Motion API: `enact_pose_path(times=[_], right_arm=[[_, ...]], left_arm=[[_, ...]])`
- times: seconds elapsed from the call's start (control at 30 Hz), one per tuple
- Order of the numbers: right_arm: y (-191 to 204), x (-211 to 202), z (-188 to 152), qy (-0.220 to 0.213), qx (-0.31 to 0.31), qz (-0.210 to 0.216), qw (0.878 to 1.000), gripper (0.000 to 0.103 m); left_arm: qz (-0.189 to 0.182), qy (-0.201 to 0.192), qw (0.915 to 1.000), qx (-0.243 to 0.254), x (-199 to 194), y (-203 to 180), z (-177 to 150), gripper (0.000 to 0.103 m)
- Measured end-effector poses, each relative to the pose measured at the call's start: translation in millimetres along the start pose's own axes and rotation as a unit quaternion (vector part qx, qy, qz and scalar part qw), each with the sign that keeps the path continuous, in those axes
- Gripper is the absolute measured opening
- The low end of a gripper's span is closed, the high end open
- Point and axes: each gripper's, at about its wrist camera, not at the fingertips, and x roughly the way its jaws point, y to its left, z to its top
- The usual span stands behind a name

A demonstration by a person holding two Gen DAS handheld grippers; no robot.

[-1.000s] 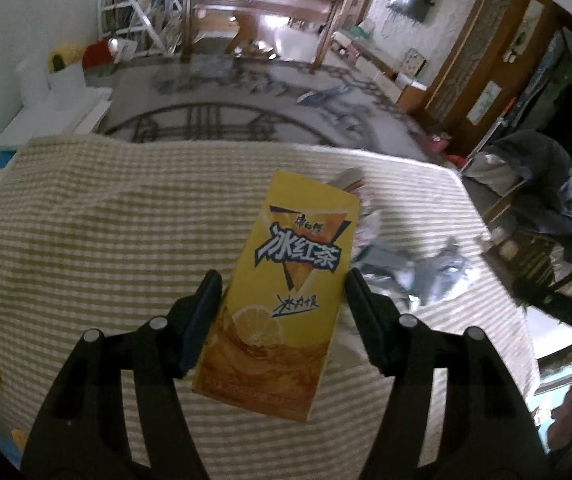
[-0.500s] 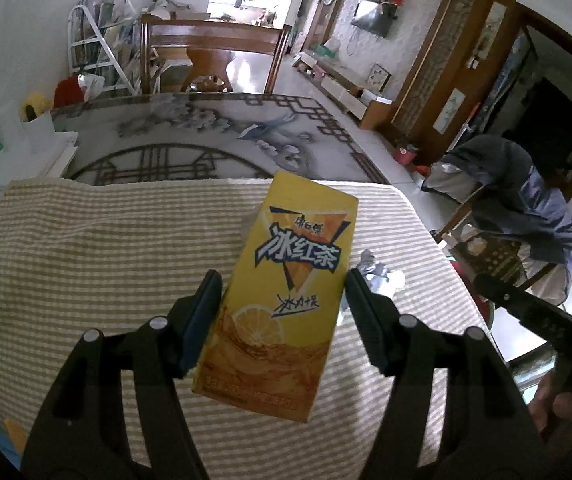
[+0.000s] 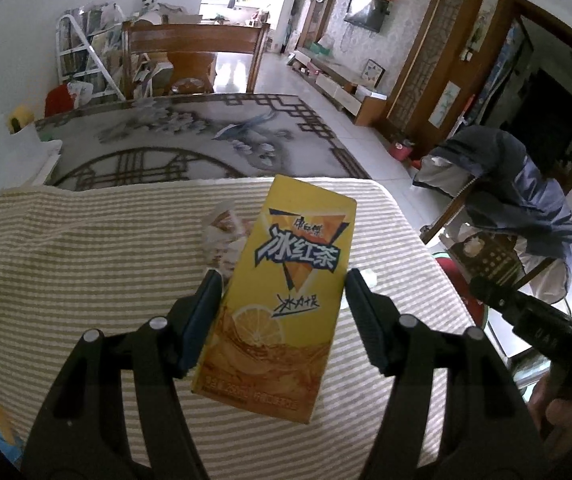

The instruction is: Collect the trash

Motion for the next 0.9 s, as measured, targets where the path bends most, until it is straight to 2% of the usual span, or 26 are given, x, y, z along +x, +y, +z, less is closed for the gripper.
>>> enact_pose_path(times=[0.3,0.37,0.43,0.53,0.63,0.7,0.77,0.9], right_arm=[[-48,-10,5,-0.003,0.002,-0.004,1.000,0.024],[-61,-12,8,-0.005,0.006,-0.006,1.000,0.024],[-72,-15,12,-0.009,0.008,-0.006,1.000,0.024],[-89,-19,17,-0.013,0.009,-0.007,1.000,0.024],[-107,-21,21,-0.012,0.015,-0.008,1.000,0.024],[-118,-26,22,-0.014,0.016,-0.009,1.000,0.024],[-126,-27,22,-0.013,0.015,-0.011,1.000,0.024],[-139,-21,16,0.003,0.024,-0.003,1.000,0.024]], left_arm=[[-0.001,0.007,0.9999,0.009,14,-47,0,0.059],[-0.006,0.009,0.9999,0.011,18,-60,2,0.051],[-0.009,0.008,0.9999,0.011,21,-71,3,0.050],[-0.012,0.004,0.9998,0.016,26,-90,5,0.044],[-0.010,0.009,0.9996,0.024,32,-106,7,0.044],[0.002,0.003,0.9997,0.022,32,-109,8,0.046],[0.011,0.007,0.9998,0.018,34,-106,6,0.060],[0.043,0.030,0.9986,0.012,43,-93,-8,0.070]])
